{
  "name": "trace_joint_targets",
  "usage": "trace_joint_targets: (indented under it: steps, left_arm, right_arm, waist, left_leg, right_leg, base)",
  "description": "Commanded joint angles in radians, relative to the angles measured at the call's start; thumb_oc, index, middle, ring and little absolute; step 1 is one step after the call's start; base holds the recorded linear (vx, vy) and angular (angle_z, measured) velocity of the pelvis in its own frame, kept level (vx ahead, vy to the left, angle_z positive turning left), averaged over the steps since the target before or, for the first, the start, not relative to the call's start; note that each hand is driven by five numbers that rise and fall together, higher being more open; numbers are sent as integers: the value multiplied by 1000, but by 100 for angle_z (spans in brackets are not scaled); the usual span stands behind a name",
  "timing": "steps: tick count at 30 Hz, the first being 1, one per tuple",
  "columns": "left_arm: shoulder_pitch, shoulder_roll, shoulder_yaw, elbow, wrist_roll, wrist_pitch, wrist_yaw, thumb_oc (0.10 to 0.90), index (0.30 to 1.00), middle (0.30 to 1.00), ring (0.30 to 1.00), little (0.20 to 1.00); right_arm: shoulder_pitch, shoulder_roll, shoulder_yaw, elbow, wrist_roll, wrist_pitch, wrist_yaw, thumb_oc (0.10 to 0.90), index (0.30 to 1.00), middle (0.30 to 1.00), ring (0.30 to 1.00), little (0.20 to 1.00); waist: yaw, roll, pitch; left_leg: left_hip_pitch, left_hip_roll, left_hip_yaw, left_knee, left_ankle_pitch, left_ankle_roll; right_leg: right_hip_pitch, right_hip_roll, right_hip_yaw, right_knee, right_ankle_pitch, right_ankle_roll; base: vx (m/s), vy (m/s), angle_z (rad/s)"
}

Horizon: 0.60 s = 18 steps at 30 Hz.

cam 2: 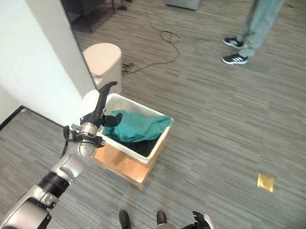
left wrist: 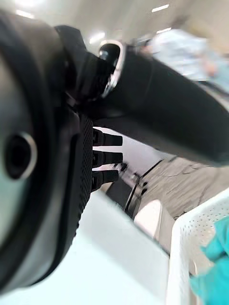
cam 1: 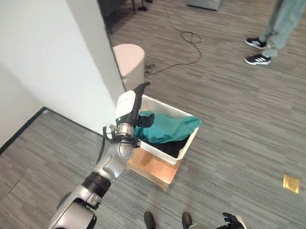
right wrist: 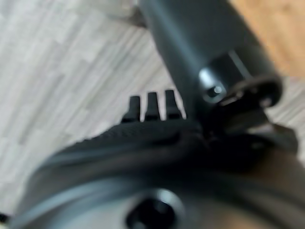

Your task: Pick up bed clothes into laundry basket.

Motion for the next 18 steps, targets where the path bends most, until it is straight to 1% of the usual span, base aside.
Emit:
trace_joint_targets:
  steps: [1,2,3,4,5,6,7,8,9,10,11,14,15,16,17,18]
  left_arm:
    - [-6,13,110,-56,-55,-111,-28,800,900,900,900,900]
    - [46,20,120,-58,-37,-107,-38,800,900,900,900,900]
    - [51,21,122,-62,-36,-106,-39,800,900,900,900,900]
    - [108,24,133,-72,-28,-104,-54,800,900,900,900,900]
    - [216,17,162,-63,-48,-107,-79,800,900,900,900,900]
    - [270,10,180,-55,-56,-105,-88,800,900,900,900,900]
    - [274,10,182,-58,-56,-104,-89,800,900,900,900,900]
    - [369,-4,221,-30,-65,-100,-98,800,900,900,900,900]
    - [410,-15,242,-15,-74,-96,-98,800,900,900,900,900]
    - [446,-26,266,21,-70,-88,-87,800,900,900,900,900]
    - [447,-27,267,21,-69,-88,-86,800,900,900,900,900]
    - [545,-70,318,142,-99,-68,-76,800,900,900,900,900]
    - [555,-77,320,156,-96,-68,-75,800,900,900,900,900]
    - [562,-86,321,200,-87,-59,-73,800,900,900,900,900]
    - [558,-96,316,247,-82,-48,-65,800,900,900,900,900]
    - [542,-104,311,294,-71,-41,-54,800,900,900,900,900]
  right_arm:
    - [-19,1,11,-3,-8,-25,-1,800,900,900,900,900]
    - [-24,3,20,-14,-17,-24,4,800,900,900,900,900]
    - [-22,3,21,-14,-17,-24,4,800,900,900,900,900]
    - [-28,7,27,-22,-25,-22,7,800,900,900,900,900]
    - [-38,8,41,-34,-48,-17,15,800,900,900,900,900]
    - [-43,11,49,-38,-60,-16,20,800,900,900,900,900]
    - [-42,11,50,-37,-60,-16,20,800,900,900,900,900]
    - [-56,14,62,-41,-84,-12,31,800,900,900,900,900]
    - [-65,15,74,-40,-99,-9,38,800,900,900,900,900]
    - [-75,15,88,-35,-114,-7,47,800,900,900,900,900]
    - [-75,15,89,-34,-114,-8,47,800,900,900,900,900]
    - [-94,14,117,-23,-149,0,75,800,900,900,900,900]
    - [-96,13,117,-18,-151,0,77,800,900,900,900,900]
    - [-101,14,114,-7,-154,0,78,800,900,900,900,900]
    - [-110,14,112,1,-151,2,73,800,900,900,900,900]
    - [-116,10,106,4,-149,1,69,800,900,900,900,900]
  waist:
    - [76,7,-64]
    - [91,9,-65]
    - [88,8,-66]
    - [101,9,-69]
    - [133,10,-73]
    - [145,9,-75]
    - [142,9,-76]
    - [173,11,-80]
    - [183,12,-82]
    - [197,14,-83]
    - [195,14,-83]
    - [235,29,-79]
    - [237,31,-79]
    - [251,39,-73]
    - [262,40,-53]
    - [257,39,-42]
  left_leg:
    - [12,95,-33,7,-81,-111]
    - [8,96,-47,7,-73,-113]
    - [9,96,-49,7,-73,-114]
    - [5,96,-59,7,-69,-115]
    - [-3,98,-78,7,-56,-119]
    - [-6,98,-89,7,-50,-123]
    - [-6,98,-90,7,-50,-123]
    - [-13,101,-106,7,-35,-130]
    - [-16,103,-112,7,-28,-134]
    - [-20,104,-119,7,-22,-134]
    - [-20,105,-120,7,-22,-135]
    - [-28,110,-127,7,2,-138]
    - [-29,110,-128,7,4,-139]
    - [-40,111,-129,7,18,-147]
    - [-57,116,-107,16,34,-156]
    - [-70,139,-38,30,45,-152]
  right_leg:
    - [-21,-102,-12,41,-84,88]
    - [-11,-96,-23,39,-90,82]
    - [-9,-96,-25,39,-91,82]
    - [-2,-93,-35,37,-95,78]
    - [16,-83,-54,30,-104,68]
    - [25,-78,-64,25,-107,63]
    - [27,-77,-66,24,-107,62]
    - [40,-66,-83,15,-112,54]
    - [44,-63,-91,11,-114,51]
    - [47,-59,-96,8,-116,49]
    - [47,-59,-96,8,-117,49]
    - [51,-53,-100,3,-125,44]
    - [53,-53,-103,3,-127,44]
    - [57,-56,-119,3,-130,43]
    - [69,-67,-145,3,-137,41]
    - [68,-79,-178,3,-128,42]
  base:
    - [-67,-91,66]
    - [-34,-56,53]
    - [-31,-52,47]
    - [-47,-83,34]
    - [-61,-114,38]
    - [-45,-93,39]
    - [-50,-94,49]
    - [-55,-82,54]
    - [-83,-110,53]
    - [-42,-52,45]
    - [-44,-38,41]
    - [-66,-21,28]
    - [-69,26,6]
    - [-105,51,4]
    - [-193,84,14]
    - [-265,70,38]
